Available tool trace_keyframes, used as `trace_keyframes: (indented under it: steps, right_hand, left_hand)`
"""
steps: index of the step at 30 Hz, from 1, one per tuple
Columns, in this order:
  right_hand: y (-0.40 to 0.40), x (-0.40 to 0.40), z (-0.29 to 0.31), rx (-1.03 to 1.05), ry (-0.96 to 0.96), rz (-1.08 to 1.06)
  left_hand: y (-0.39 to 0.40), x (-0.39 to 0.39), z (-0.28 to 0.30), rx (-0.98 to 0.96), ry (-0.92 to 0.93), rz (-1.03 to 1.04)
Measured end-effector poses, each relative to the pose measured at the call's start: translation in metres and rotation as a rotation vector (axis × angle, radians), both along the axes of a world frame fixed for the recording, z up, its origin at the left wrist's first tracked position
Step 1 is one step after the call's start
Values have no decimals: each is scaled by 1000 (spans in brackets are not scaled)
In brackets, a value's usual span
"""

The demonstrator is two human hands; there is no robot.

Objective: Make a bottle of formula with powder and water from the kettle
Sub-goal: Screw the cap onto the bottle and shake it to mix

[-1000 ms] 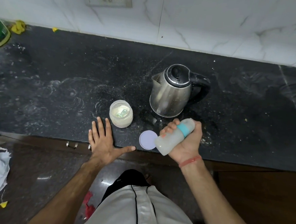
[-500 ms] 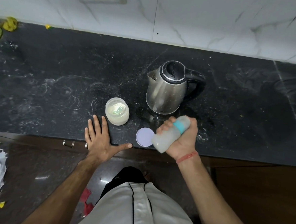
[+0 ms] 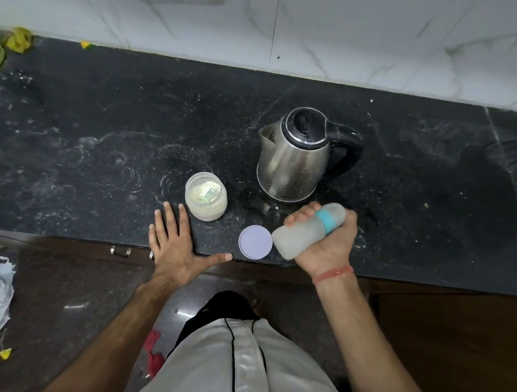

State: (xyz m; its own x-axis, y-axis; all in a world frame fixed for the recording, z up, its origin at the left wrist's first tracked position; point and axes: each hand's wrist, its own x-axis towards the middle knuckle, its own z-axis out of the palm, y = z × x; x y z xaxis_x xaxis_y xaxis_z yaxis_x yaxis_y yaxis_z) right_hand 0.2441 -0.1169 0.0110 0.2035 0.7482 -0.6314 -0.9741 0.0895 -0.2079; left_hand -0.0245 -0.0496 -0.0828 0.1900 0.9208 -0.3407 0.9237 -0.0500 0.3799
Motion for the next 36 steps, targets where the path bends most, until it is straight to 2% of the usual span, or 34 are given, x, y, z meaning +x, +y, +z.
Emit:
trace_keyframes:
  steps: [2,5,9,12,16,20,24,25,28,29,33,36]
  right_hand:
    - [1,1,-2,11,82,-68]
    - [2,-6,-4,-34,-14,41]
    - [6,-4,-4,-16,54,-61]
    - [6,-6,-4,-65,-42,70]
    - [13,2,-2,-100,38,-136]
    - [13,3,-6,-223,-14,100]
    - [13,21,-5,-119,39,-140]
    - [11,22,-5,-110,29,-115]
    - [7,19,-8,-184,-74,262]
    - [5,20,-9,-193,-79,325]
    - [-1,15,-18,-145,80,113]
    - [-4,7,-20,-186,2,328]
  left_hand:
    - [-1,0,0,2,-2,1]
    - [0,-1,1,8,3,-2]
    - [0,-1,1,10,-2,3]
    - [0,-1,1,9,1,-5]
    - [-1,1,2,8,1,-4]
    - [0,0,3,8,1,-8]
    - [-1,1,4,1,6,-8]
    - [-1,1,4,4,8,-13]
    - [0,1,3,3,13,-2]
    - [0,1,3,10,14,-2]
    - [0,1,2,1,17,-6]
    - [0,1,1,10,21,-2]
